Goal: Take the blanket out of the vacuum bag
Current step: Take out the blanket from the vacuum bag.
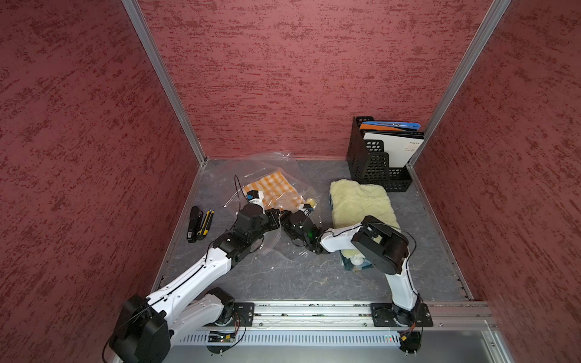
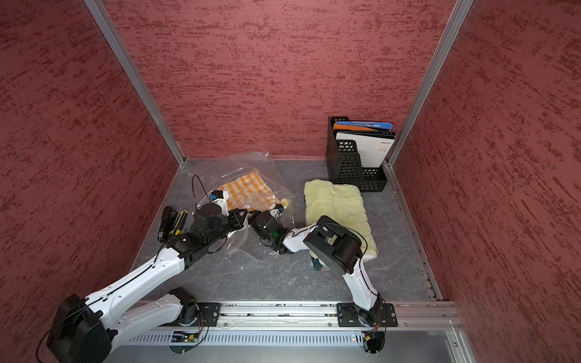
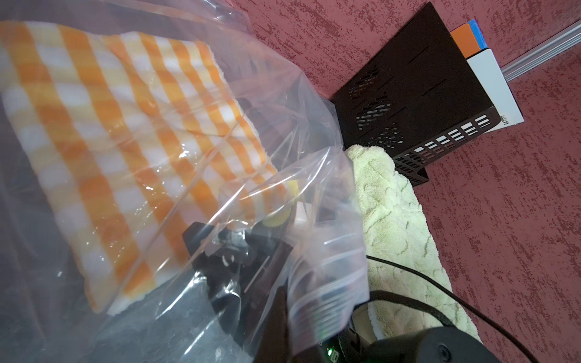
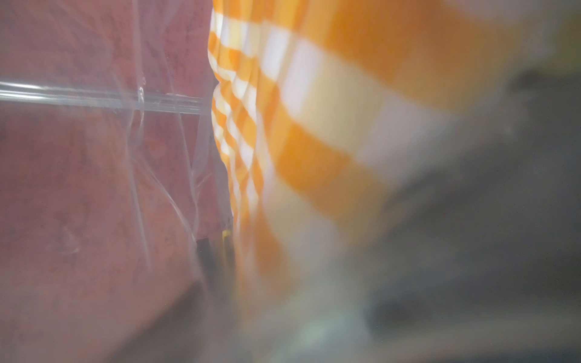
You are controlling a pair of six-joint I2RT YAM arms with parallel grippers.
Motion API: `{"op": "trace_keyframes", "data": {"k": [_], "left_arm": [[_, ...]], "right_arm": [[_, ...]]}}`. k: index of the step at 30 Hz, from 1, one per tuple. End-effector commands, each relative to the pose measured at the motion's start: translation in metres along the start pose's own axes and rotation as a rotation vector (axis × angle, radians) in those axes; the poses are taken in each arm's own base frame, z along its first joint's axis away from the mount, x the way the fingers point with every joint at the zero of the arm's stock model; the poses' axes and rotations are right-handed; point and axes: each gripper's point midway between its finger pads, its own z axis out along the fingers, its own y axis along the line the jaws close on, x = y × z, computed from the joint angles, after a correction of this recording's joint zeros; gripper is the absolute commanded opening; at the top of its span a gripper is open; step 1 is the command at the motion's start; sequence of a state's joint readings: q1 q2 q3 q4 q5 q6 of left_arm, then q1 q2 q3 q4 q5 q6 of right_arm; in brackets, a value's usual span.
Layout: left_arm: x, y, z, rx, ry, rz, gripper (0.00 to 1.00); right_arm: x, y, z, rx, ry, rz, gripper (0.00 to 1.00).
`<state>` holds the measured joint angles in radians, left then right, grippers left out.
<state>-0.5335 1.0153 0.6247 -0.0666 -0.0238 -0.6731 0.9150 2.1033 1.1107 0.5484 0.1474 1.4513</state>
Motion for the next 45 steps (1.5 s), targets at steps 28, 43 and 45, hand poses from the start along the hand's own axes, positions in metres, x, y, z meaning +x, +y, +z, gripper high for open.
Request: {"op": "trace_keyframes", "data": {"k": [28, 43, 45], "left_arm": [[0.000, 0.002, -0.005, 0.004, -0.016, 0.018, 0.00], [-0.009, 0.007, 0.001, -0.037, -0.054, 0.010, 0.00], [-0.009, 0.008, 0.003, -0.043, -0.057, 0.006, 0.00]], "right_arm": [[-0.031, -0.005, 0.021, 0.005, -0.103, -0.170, 0.14], [-0.013, 0.024, -0.041, -0.099, 0.020, -0.235, 0.09], [-0.010, 0.020, -0.054, -0.097, 0.042, -0.223, 0.09]]}}
